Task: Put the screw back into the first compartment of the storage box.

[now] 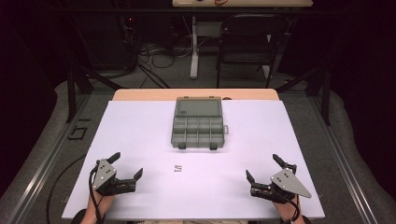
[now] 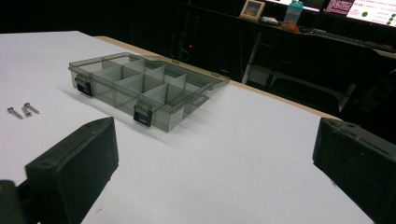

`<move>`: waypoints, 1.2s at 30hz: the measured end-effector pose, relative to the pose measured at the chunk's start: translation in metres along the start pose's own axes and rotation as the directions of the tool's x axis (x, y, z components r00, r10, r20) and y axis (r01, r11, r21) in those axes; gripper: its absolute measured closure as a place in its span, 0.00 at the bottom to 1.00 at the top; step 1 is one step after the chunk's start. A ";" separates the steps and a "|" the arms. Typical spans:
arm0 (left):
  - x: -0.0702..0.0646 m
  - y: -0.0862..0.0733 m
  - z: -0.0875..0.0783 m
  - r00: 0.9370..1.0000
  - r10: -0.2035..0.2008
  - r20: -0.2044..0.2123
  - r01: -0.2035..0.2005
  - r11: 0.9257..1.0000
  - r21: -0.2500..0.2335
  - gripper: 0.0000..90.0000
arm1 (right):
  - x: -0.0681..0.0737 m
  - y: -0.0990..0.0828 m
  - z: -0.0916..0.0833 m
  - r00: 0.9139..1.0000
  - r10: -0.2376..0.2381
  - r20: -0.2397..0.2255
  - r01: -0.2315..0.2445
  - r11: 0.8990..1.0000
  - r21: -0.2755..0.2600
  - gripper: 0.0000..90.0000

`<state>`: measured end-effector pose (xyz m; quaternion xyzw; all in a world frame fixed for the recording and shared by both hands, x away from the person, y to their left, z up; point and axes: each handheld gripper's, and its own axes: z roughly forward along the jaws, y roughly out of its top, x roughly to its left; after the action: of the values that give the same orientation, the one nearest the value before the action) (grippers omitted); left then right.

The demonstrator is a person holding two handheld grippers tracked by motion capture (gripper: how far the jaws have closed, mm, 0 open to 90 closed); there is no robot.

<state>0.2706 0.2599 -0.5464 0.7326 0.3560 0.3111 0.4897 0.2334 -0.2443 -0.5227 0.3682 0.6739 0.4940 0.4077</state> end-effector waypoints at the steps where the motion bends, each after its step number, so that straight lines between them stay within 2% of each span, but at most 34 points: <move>1: -0.001 0.000 0.002 1.000 0.004 0.006 -0.004 1.000 0.000 0.00 | 0.000 0.000 0.000 1.000 0.001 -0.003 -0.001 1.000 0.004 0.00; 8: -0.006 0.003 0.007 1.000 0.010 0.027 -0.011 1.000 0.014 0.00 | 0.000 0.000 0.000 1.000 0.001 -0.010 0.000 1.000 0.005 0.00; 17: -0.015 0.006 0.017 0.997 0.038 0.063 -0.040 0.999 0.025 0.00 | 0.001 0.000 0.001 1.000 0.000 -0.012 0.000 1.000 0.004 0.00; 24: -0.018 0.010 0.025 0.995 0.042 0.092 -0.045 0.998 0.038 0.00 | 0.001 0.000 0.002 1.000 -0.002 -0.013 0.002 1.000 0.011 0.00; 28: -0.022 0.014 0.033 0.992 0.053 0.115 -0.060 0.997 0.050 0.00 | 0.001 0.000 0.001 1.000 -0.005 -0.010 0.005 1.000 0.015 0.00; 31: -0.024 0.016 0.041 0.987 0.057 0.150 -0.068 0.995 0.067 0.00 | 0.001 0.000 0.002 1.000 -0.003 -0.014 0.003 1.000 0.008 0.00; 32: -0.024 0.016 0.041 0.987 0.057 0.150 -0.068 0.995 0.067 0.00 | 0.001 0.000 0.002 1.000 -0.003 -0.014 0.003 1.000 0.008 0.00; 33: -0.026 0.018 0.046 0.985 0.048 0.168 -0.063 0.995 0.082 0.00 | 0.001 0.000 0.002 1.000 -0.001 -0.018 0.001 1.000 0.014 0.00; 34: -0.026 0.018 0.046 0.985 0.048 0.168 -0.063 0.995 0.082 0.00 | 0.001 0.000 0.002 1.000 -0.001 -0.018 0.001 1.000 0.014 0.00; 35: -0.028 0.019 0.051 0.981 0.052 0.189 -0.072 0.992 0.099 0.00 | 0.001 0.000 0.002 1.000 -0.002 -0.017 0.002 1.000 0.015 0.00; 36: -0.028 0.019 0.051 0.981 0.052 0.189 -0.072 0.992 0.099 0.00 | 0.001 0.000 0.002 1.000 -0.001 -0.017 0.001 1.000 0.016 0.00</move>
<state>0.3006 0.2064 -0.5479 0.7941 0.3015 0.2371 0.4715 0.2348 -0.2428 -0.5237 0.3668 0.6815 0.4916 0.3992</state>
